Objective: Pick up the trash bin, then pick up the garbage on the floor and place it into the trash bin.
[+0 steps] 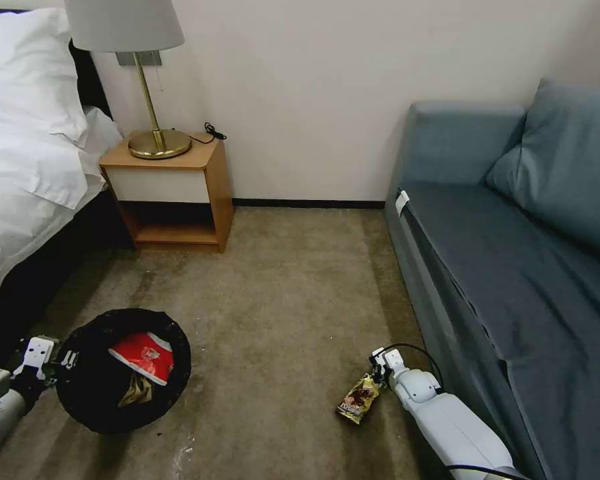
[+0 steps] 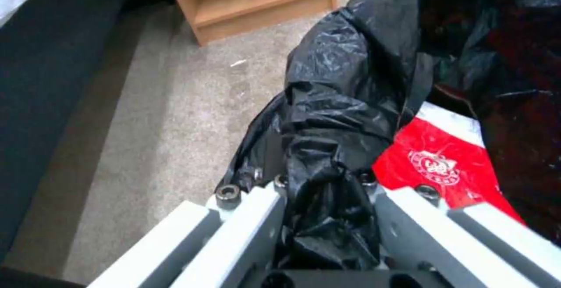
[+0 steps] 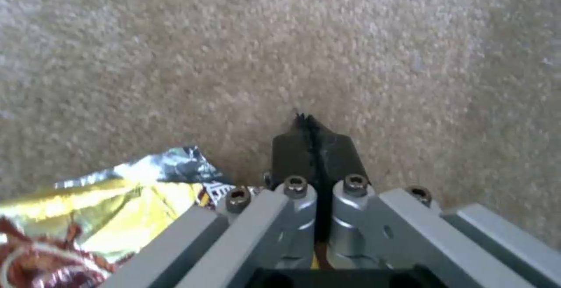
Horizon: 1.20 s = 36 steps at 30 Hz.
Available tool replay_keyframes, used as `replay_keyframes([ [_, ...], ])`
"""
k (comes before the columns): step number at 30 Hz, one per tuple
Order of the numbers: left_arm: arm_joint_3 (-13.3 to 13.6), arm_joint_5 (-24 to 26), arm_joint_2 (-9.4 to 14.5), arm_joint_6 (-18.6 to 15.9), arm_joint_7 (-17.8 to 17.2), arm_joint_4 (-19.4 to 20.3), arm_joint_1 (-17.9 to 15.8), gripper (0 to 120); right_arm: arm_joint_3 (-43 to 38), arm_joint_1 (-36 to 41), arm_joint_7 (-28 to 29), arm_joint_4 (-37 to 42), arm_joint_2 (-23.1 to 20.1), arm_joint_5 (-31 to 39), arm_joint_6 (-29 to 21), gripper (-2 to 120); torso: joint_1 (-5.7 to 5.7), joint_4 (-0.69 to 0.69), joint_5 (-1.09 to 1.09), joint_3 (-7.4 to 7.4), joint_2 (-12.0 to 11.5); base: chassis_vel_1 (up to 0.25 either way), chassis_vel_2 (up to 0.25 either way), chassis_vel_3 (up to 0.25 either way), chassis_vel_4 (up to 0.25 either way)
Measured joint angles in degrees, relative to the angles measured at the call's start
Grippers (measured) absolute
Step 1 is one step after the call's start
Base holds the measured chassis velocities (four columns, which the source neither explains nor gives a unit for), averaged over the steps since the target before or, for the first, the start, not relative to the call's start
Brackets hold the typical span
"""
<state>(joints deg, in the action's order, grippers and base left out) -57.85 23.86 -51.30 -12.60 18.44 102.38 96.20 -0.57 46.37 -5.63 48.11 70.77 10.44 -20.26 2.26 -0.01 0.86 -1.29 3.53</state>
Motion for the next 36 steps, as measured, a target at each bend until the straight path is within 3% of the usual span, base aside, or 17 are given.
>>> replay_keyframes([
  [36, 0.83, -1.64, -1.90, 0.22, 0.33, 1.92, 0.10, 1, 0.79, 4.43, 0.64, 14.93, -9.85, 4.65, -2.09, 0, 0.00, 0.00, 0.01, 0.00, 0.00, 0.000, 0.000, 0.000, 0.000],
])
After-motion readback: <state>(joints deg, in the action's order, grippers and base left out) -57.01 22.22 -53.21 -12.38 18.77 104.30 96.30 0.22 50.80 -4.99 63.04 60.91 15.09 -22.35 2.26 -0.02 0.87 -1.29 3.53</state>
